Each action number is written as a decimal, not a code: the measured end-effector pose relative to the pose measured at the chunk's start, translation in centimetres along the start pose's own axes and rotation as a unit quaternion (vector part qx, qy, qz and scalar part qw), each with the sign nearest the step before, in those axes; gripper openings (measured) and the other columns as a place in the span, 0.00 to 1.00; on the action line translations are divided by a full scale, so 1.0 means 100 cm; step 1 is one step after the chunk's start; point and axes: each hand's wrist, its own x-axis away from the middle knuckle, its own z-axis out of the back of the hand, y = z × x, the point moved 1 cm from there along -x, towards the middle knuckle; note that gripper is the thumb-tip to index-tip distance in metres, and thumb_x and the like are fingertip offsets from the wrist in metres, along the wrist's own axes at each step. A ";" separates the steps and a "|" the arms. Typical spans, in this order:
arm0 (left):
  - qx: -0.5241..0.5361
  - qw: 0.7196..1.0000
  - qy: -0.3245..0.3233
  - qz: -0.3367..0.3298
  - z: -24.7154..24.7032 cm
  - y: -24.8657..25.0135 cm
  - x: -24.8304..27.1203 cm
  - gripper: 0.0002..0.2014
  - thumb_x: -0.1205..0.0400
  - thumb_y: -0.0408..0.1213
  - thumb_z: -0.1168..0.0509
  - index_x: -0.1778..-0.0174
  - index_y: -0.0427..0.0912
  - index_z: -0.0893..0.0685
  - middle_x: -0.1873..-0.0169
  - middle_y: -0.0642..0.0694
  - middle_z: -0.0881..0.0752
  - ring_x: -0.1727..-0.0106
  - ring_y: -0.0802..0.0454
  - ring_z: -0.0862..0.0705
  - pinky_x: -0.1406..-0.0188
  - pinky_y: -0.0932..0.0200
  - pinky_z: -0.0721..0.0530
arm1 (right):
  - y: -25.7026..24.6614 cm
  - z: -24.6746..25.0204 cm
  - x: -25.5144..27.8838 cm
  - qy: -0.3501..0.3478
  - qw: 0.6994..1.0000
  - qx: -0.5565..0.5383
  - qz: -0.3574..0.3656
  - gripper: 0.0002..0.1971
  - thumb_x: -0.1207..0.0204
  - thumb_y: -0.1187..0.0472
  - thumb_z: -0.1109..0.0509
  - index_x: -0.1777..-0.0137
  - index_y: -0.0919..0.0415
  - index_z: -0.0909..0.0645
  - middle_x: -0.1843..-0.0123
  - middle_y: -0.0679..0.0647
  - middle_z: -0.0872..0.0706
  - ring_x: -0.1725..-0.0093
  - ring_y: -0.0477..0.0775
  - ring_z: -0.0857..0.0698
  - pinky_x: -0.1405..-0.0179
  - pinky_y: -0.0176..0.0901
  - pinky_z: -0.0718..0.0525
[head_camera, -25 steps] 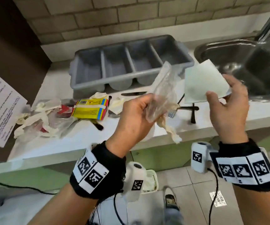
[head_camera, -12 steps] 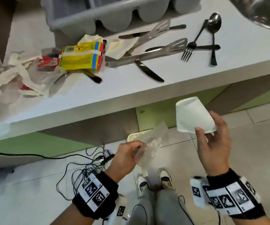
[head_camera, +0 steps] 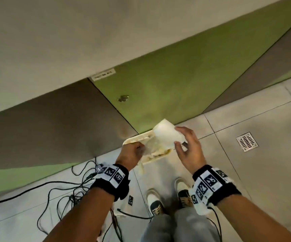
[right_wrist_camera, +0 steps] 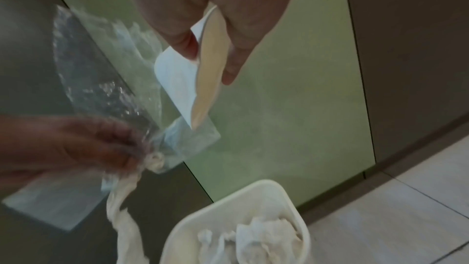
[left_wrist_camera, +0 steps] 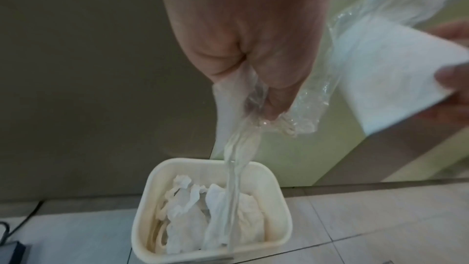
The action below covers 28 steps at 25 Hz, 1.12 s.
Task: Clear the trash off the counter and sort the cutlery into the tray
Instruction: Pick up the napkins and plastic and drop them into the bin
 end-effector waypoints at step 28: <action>-0.045 0.982 -0.018 0.181 -0.064 -0.039 -0.074 0.28 0.23 0.35 0.33 0.26 0.42 0.31 0.26 0.40 0.29 0.29 0.43 0.23 0.30 0.55 0.27 | 0.087 -0.050 -0.033 -0.358 0.864 0.302 -0.186 0.20 0.23 0.67 0.42 0.31 0.57 0.26 0.26 0.55 0.27 0.28 0.62 0.29 0.27 0.50 0.27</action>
